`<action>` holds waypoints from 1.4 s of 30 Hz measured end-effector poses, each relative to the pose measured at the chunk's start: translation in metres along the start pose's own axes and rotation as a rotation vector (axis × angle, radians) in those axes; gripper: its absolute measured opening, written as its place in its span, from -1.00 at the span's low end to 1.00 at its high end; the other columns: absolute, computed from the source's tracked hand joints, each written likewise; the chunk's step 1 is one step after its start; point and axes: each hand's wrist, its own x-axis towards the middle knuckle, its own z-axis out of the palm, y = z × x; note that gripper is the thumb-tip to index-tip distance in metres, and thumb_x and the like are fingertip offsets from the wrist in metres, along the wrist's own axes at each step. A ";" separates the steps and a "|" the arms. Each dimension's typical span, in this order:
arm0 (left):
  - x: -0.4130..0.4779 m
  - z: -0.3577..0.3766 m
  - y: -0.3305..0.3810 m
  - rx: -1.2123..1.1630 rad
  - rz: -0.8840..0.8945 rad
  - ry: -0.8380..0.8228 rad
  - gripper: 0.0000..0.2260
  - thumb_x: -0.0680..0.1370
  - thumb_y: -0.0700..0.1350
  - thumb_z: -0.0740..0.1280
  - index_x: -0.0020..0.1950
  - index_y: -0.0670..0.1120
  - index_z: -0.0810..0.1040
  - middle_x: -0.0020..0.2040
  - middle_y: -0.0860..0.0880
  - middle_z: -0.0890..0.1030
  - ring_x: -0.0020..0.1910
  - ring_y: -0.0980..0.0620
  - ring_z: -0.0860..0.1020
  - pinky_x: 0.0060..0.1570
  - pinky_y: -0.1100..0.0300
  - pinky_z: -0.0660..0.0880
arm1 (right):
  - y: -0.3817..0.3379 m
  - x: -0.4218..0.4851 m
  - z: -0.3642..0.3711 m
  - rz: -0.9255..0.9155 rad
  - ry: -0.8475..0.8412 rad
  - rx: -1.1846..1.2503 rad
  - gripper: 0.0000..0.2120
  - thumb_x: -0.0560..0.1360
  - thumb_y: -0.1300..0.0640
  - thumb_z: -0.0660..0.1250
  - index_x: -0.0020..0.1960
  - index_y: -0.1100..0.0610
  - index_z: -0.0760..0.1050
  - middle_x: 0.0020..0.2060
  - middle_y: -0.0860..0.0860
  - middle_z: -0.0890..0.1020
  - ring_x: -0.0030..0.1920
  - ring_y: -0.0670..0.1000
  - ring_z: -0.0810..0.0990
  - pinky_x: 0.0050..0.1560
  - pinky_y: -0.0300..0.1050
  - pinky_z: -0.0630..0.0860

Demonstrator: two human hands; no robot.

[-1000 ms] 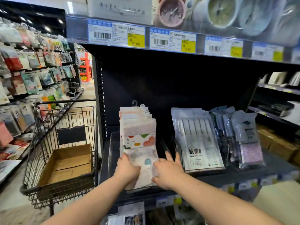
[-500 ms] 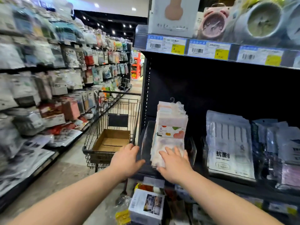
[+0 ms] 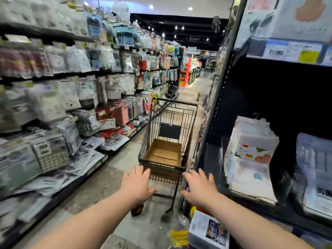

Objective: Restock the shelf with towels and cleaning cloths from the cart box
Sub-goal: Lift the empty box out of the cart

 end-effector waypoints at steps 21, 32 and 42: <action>0.134 0.010 -0.240 0.004 0.021 -0.129 -0.34 0.53 0.28 0.14 0.51 -0.04 0.09 0.51 -0.09 0.19 0.53 -0.17 0.06 0.45 -0.16 0.09 | -0.191 0.211 0.023 0.060 -0.133 0.031 -0.39 0.53 -0.08 0.19 0.52 -0.01 0.08 0.53 0.01 0.12 0.53 0.15 0.01 0.47 0.29 -0.06; 0.320 0.028 -0.258 0.059 0.055 -0.239 -0.31 0.53 0.28 0.15 0.54 -0.03 0.04 0.54 -0.09 0.13 0.54 -0.18 0.01 0.47 -0.14 0.02 | -0.153 0.405 0.030 0.141 -0.182 0.092 -0.40 0.52 -0.11 0.23 0.49 0.02 0.15 0.47 0.04 0.26 0.50 0.15 0.13 0.45 0.26 0.02; 0.493 0.035 -0.211 0.104 0.217 -0.245 -0.33 0.52 0.28 0.16 0.51 -0.06 0.13 0.47 -0.12 0.25 0.49 -0.17 0.14 0.48 -0.05 0.09 | -0.065 0.524 0.020 0.275 -0.242 0.163 -0.32 0.50 -0.15 0.24 0.52 0.02 0.09 0.51 0.05 0.19 0.51 0.15 0.10 0.46 0.28 -0.03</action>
